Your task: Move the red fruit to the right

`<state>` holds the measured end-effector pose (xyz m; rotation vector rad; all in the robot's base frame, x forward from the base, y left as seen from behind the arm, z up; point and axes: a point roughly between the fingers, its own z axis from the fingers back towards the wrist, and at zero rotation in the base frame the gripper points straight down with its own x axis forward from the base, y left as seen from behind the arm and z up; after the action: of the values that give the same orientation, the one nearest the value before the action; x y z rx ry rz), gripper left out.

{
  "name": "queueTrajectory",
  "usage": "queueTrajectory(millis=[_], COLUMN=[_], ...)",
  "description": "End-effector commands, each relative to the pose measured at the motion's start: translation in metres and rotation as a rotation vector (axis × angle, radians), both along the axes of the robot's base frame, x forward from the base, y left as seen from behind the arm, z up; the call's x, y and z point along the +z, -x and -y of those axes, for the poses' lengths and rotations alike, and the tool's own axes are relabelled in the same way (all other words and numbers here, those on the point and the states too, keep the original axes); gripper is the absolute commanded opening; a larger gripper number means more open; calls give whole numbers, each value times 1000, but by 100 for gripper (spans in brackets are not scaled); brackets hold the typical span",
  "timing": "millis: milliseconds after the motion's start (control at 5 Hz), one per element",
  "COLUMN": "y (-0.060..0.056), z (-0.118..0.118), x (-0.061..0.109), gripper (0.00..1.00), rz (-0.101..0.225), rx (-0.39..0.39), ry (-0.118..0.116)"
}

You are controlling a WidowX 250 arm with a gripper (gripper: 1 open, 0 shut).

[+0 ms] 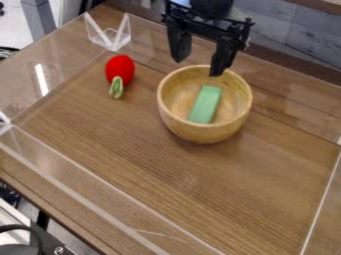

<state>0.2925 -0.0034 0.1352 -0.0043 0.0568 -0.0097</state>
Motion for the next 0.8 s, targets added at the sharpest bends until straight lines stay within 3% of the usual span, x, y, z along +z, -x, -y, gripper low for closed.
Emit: queueTrajectory(millis=[0, 400, 600], y=[1, 8, 3], z=[-20, -86, -115], x=[2, 17, 7], gripper=[100, 100, 100], rz=[6, 47, 53], rx=[20, -12, 52], ry=[-6, -24, -27])
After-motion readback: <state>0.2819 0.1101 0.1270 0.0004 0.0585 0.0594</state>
